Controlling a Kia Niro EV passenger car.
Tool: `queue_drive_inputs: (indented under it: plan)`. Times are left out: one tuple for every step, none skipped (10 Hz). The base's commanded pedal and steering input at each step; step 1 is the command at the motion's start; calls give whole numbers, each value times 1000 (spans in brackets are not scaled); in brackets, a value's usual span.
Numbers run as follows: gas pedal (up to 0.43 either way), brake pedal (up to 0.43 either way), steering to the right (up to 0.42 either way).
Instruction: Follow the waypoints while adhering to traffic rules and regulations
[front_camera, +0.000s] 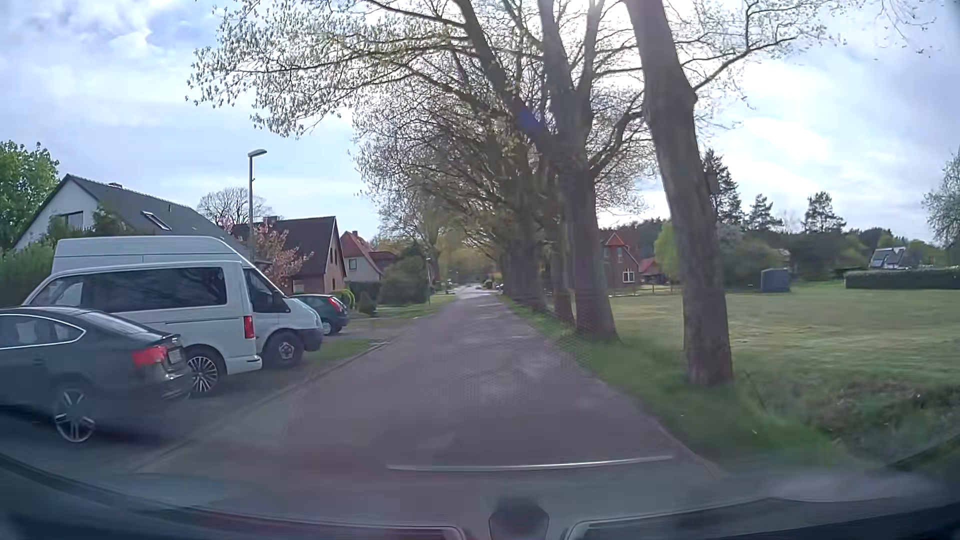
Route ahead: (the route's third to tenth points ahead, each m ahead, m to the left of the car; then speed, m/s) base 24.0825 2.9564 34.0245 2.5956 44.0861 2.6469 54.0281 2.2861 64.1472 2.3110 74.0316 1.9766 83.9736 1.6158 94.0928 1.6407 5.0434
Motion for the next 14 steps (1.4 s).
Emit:
queue_drive_inputs:
  plan:
    - [130,0,14]
    - [130,0,14]
    - [130,0,14]
    - [130,0,12]
    - [130,0,10]
    - [130,0,5]
    - [130,0,4]
    - [130,0,4]
    - [130,0,2]
    - [130,0,1]
    - [130,0,1]
    - [118,0,-1]
    - [118,0,-2]
    - [118,0,-3]
